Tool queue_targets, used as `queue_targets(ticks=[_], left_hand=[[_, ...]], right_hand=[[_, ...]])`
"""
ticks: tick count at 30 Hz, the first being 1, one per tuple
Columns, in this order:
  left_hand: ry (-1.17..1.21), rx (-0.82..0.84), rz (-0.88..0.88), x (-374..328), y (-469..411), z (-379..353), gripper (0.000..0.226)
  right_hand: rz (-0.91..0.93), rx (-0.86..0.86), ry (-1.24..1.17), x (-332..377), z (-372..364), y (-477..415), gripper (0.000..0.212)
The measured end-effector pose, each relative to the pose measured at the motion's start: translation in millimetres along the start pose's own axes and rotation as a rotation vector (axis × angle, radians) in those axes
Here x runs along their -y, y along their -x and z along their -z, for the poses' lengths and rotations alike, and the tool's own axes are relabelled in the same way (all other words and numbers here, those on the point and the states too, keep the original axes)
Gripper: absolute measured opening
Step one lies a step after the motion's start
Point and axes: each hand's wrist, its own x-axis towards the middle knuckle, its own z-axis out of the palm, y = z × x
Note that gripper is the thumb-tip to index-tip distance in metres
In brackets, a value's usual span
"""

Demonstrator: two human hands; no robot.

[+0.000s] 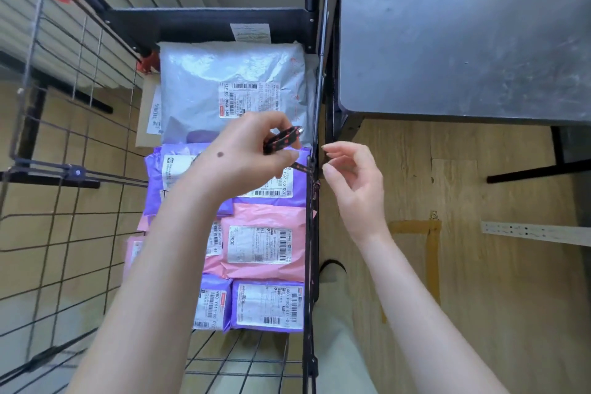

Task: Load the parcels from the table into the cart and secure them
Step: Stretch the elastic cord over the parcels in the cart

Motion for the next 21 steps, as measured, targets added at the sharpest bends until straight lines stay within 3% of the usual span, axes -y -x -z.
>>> queue_targets(ticks=[4,7,15,21], left_hand=[[0.057,-0.063,0.007,-0.9,11.6,3.3,0.008],[0.040,-0.093,0.021,2.0,21.4,6.7,0.012],[0.111,-0.210,0.072,10.6,41.4,6.8,0.013],[0.123,-0.351,0.149,17.4,64.5,28.0,0.020]], right_hand=[[0.305,0.153,0.338,29.8,-7.9,5.4,0.025],[0.408,0.298,0.397,40.5,-15.6,-0.2,0.020],[0.032,0.544,0.248,59.4,-9.5,-13.0,0.007],[-0.017,0.720,0.273,74.9,-11.6,-22.8,0.010]])
